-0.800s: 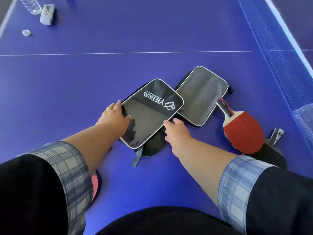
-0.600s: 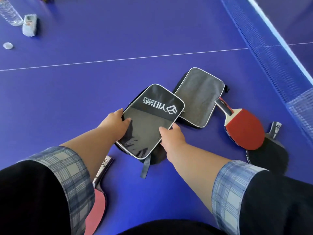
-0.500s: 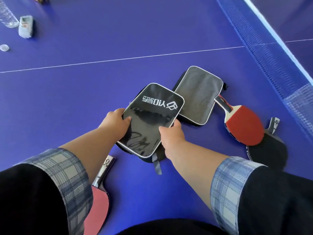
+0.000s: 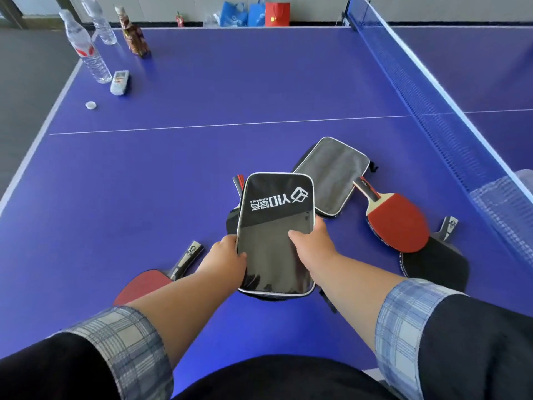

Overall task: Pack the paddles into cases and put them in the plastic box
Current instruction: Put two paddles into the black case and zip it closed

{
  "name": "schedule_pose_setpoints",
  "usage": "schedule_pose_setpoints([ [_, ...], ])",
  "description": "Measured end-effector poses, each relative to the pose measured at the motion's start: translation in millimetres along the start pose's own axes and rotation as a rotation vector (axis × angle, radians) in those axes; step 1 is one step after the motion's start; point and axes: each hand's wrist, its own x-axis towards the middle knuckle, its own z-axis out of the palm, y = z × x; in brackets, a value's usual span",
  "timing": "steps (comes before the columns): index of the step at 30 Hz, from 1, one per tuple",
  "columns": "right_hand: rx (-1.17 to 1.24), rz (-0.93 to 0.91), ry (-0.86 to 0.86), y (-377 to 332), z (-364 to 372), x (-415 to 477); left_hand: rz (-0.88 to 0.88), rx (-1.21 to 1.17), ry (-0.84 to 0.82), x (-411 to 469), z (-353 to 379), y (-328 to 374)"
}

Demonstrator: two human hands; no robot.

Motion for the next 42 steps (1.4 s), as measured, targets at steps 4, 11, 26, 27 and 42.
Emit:
schedule_pose_setpoints([
  [4, -0.088, 0.018, -0.129, 40.8, -38.8, -14.8, -0.092, 0.034, -0.078, -51.3, 43.2, 0.3],
  [11, -0.313, 0.026, -0.234, 109.9, -83.0, -25.4, -0.227, -0.029, -0.168, -120.5, 109.1, 18.2],
  [26, -0.529, -0.042, -0.451, 127.2, -114.2, -32.2, -0.337, 0.165, 0.069, -159.0, 138.5, 71.7],
  [27, -0.545, -0.042, -0.461, 125.9, -114.4, -32.1, -0.326, 0.159, 0.063, -160.3, 139.2, 73.2],
  [42, -0.246, -0.031, -0.383, 78.6, -105.3, -56.0, 0.106, -0.386, -0.005, -176.8, 134.1, 99.7],
])
